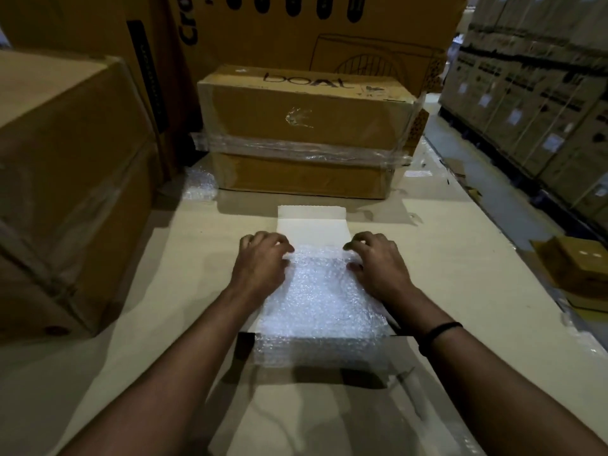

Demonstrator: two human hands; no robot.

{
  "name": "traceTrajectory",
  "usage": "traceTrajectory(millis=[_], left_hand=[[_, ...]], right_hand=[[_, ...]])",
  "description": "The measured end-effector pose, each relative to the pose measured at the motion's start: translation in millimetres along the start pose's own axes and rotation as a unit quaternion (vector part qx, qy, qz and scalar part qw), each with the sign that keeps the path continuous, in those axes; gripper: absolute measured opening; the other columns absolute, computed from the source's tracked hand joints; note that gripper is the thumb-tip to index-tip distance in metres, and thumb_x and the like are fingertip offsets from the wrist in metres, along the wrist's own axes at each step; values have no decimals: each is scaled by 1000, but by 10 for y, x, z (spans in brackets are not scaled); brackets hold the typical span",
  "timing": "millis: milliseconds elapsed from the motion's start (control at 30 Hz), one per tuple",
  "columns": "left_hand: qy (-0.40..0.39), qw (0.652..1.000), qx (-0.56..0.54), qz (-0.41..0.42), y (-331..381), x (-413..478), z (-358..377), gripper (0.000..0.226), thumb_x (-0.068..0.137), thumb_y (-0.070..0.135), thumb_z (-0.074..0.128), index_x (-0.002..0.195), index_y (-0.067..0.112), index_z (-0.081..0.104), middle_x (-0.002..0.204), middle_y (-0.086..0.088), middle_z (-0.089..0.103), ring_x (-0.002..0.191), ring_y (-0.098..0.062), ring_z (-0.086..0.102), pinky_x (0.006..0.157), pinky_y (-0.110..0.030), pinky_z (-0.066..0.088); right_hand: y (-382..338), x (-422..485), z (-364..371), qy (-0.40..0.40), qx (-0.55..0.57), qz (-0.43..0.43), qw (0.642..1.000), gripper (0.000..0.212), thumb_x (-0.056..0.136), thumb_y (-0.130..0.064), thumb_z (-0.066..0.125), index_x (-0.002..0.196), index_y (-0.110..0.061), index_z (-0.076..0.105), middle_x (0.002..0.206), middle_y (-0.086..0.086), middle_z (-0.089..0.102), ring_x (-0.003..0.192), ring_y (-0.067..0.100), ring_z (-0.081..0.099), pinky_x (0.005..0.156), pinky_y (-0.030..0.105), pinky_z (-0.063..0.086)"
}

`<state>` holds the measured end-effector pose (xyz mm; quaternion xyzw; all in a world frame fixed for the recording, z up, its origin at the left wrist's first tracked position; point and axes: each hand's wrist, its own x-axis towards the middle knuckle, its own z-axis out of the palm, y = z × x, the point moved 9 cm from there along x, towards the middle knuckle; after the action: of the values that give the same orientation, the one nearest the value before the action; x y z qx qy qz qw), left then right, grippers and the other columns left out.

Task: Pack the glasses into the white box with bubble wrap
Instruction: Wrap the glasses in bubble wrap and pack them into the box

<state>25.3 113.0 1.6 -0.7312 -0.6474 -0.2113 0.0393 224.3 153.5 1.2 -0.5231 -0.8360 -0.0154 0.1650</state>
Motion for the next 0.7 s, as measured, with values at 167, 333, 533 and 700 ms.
traceTrajectory(millis=[167, 333, 533, 700], left_hand=[[-85, 993, 71, 42, 169, -9, 92, 28, 92, 24, 45, 107, 26, 69, 117, 11, 65, 109, -17, 52, 89, -37, 29], [-96, 987, 99, 80, 277, -28, 147, 36, 99, 38, 37, 121, 29, 64, 128, 10, 58, 115, -17, 45, 88, -38, 22], [-114, 985, 112, 68, 318, 42, 174, 45, 101, 46, 26, 115, 26, 64, 119, 3, 62, 108, -22, 47, 85, -40, 26], [-149, 980, 115, 67, 358, -23, 285, 54, 99, 53, 24, 110, 26, 70, 115, -2, 55, 107, -22, 44, 91, -42, 28]], right_hand=[[-140, 35, 68, -37, -79, -61, 994, 20, 84, -23, 61, 101, -24, 72, 98, 1, 71, 92, 28, 57, 75, 34, 36], [-212, 32, 79, -39, -119, -81, 989, 17, 86, -24, 57, 92, -25, 74, 90, -2, 70, 88, 25, 55, 72, 34, 33], [-248, 33, 93, -102, -155, -63, 981, 23, 88, -22, 49, 94, -29, 70, 98, -6, 69, 95, 23, 52, 71, 34, 24], [-275, 23, 117, -172, -173, -59, 968, 39, 87, -16, 48, 117, -32, 66, 113, -4, 68, 107, 23, 51, 83, 36, 30]])
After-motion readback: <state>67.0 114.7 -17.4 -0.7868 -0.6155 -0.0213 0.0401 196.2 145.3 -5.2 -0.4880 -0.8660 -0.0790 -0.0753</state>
